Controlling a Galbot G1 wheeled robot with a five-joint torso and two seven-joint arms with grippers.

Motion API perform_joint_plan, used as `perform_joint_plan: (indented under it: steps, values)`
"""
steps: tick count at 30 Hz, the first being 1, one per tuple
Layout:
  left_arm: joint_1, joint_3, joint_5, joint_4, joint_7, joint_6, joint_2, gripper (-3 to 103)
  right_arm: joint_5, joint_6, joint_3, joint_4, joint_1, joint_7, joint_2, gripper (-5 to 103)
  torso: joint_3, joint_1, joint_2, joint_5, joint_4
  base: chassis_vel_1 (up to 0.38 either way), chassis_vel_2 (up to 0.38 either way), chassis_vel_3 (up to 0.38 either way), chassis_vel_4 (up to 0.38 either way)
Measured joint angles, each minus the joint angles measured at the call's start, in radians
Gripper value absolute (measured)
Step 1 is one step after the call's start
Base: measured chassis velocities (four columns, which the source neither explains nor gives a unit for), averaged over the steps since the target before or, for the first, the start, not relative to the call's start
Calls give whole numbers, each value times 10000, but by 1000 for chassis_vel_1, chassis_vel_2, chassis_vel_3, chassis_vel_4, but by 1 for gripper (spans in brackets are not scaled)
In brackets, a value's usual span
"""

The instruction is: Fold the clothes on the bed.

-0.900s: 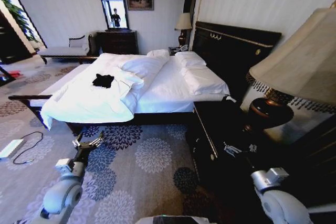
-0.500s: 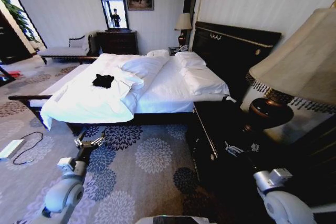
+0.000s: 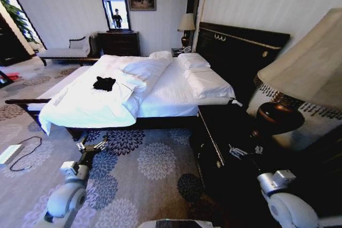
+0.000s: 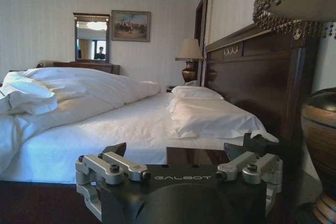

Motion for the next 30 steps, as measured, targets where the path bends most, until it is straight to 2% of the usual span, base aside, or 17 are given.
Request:
perform_joint_plan:
  steps: [18, 30]
  values:
    - [-175, 488, 164, 146, -129, 113, -67, 100, -100, -83, -62, -191, 146, 136, -18, 100, 2, 4, -2, -1, 1, -148, 143, 159, -144]
    - [-129, 441, 70, 173, -76, 61, -18, 100, -183, -100, -106, -306, 261, 229, -33, 100, 0, 1, -1, 0, 1, -142, 140, 140, -148]
